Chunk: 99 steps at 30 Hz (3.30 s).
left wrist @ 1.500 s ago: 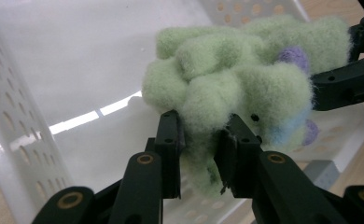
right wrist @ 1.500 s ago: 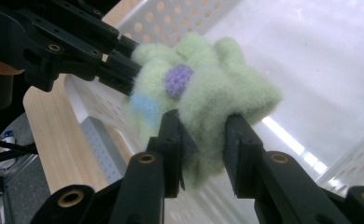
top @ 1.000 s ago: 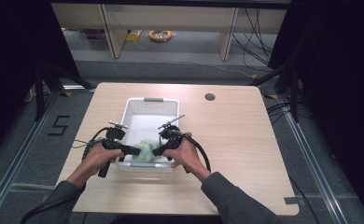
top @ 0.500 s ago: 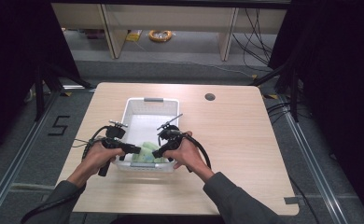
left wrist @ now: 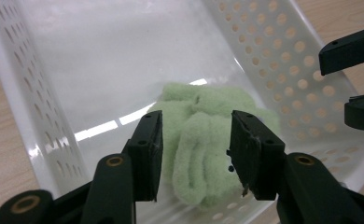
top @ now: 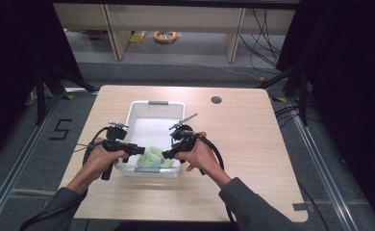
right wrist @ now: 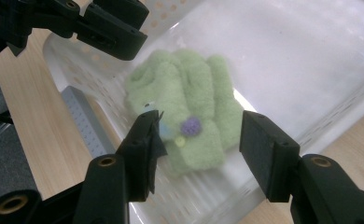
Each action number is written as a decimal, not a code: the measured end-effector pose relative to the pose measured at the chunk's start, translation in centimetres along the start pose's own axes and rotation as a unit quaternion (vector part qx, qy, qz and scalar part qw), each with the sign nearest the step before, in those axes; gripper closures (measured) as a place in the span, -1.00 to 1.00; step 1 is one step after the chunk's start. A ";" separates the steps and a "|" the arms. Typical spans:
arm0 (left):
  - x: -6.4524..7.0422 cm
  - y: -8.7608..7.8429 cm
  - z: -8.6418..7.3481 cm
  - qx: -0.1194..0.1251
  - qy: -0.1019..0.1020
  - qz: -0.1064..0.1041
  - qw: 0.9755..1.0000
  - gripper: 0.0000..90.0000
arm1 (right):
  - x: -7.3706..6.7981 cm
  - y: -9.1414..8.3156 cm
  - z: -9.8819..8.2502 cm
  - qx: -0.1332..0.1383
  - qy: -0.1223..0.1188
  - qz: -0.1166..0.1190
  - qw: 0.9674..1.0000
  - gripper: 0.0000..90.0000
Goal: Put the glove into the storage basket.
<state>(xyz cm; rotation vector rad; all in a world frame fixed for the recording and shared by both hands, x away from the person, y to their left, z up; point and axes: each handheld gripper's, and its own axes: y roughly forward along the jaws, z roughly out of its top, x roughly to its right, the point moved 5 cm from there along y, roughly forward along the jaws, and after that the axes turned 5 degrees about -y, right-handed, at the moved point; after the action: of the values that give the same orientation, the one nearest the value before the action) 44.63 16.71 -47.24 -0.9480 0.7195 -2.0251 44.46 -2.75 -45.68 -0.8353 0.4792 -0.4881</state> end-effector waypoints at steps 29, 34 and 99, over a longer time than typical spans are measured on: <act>5.6 -2.3 -1.9 0.041 0.016 -0.050 0.998 -0.22 | 1.7 -5.6 -2.8 0.081 0.004 0.010 0.997 -0.07; 6.9 -2.4 -2.4 0.049 0.019 -0.064 0.997 -0.27 | 1.9 -6.8 -3.7 0.098 0.010 0.010 0.995 -0.13; 12.4 1.0 -10.9 0.075 0.109 -0.105 0.986 -0.52 | 1.3 -10.6 -15.7 0.187 0.020 0.018 0.982 -0.45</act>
<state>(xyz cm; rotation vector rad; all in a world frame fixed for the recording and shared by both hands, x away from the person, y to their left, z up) 30.90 7.66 -49.51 -0.7479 0.5918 -2.3603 34.12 -18.60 -46.66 -0.4552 0.4215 -0.5424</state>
